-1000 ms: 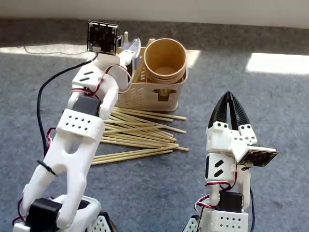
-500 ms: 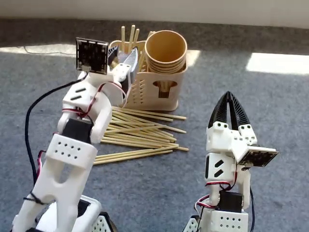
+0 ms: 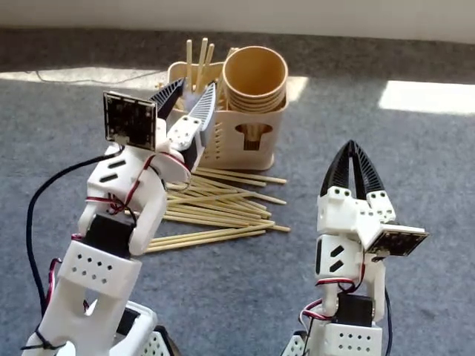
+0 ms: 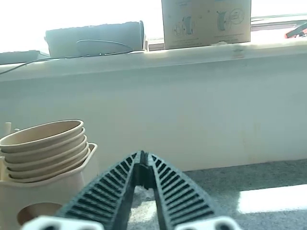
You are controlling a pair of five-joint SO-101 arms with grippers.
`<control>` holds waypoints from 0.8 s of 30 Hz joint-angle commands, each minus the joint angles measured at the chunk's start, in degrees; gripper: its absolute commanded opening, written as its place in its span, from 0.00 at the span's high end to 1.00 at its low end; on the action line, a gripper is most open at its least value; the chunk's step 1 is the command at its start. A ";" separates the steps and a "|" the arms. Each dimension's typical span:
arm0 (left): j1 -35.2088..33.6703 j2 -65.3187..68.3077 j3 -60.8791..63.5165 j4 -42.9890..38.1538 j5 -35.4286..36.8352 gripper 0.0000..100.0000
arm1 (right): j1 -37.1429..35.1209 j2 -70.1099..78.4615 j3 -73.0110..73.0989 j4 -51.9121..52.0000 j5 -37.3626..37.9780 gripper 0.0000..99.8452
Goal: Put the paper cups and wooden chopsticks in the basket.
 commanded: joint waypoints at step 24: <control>-17.01 -44.88 9.01 28.48 -0.09 0.90 | -0.57 -0.92 6.46 0.13 0.62 0.99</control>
